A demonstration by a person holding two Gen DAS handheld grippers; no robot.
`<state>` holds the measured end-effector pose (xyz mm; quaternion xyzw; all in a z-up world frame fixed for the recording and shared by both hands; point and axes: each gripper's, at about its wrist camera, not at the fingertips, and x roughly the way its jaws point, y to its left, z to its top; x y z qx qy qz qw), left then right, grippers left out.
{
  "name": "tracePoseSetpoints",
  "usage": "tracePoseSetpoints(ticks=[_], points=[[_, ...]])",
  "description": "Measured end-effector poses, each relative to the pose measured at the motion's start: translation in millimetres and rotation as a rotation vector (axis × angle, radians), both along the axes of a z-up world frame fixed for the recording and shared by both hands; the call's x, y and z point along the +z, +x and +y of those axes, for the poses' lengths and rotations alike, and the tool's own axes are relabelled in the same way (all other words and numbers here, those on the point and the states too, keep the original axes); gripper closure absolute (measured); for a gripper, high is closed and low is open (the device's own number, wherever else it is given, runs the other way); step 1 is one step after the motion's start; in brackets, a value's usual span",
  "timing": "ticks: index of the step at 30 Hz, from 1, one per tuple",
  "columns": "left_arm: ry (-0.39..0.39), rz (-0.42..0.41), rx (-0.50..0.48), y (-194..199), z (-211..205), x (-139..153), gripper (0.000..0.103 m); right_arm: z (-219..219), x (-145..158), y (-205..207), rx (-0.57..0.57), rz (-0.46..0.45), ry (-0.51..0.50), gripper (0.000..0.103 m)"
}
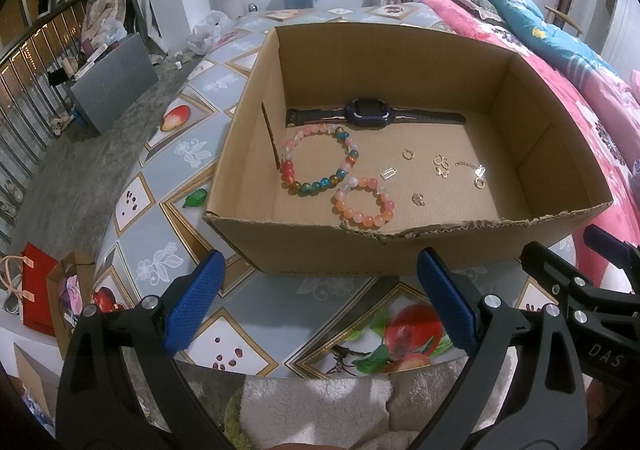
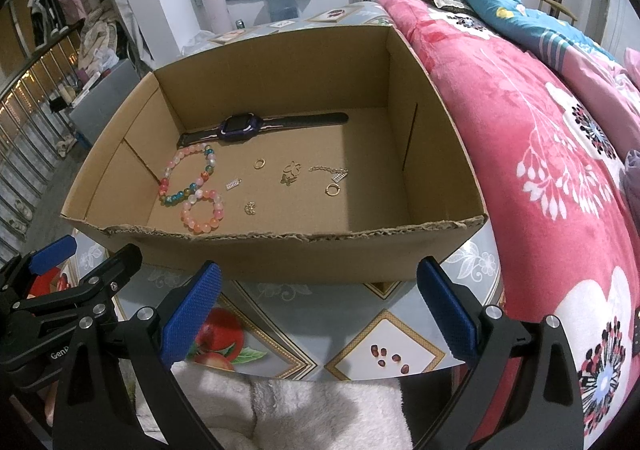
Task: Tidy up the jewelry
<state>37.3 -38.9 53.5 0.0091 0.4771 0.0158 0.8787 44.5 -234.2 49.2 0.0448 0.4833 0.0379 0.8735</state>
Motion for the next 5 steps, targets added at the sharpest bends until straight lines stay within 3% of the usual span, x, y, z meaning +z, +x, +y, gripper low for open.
tracePoseSetpoints(ticks=[5], points=[[-0.002,0.001,0.000,-0.9,1.3,-1.2,0.010,0.2,0.0,-0.3,0.000,0.000,-0.001,0.008]])
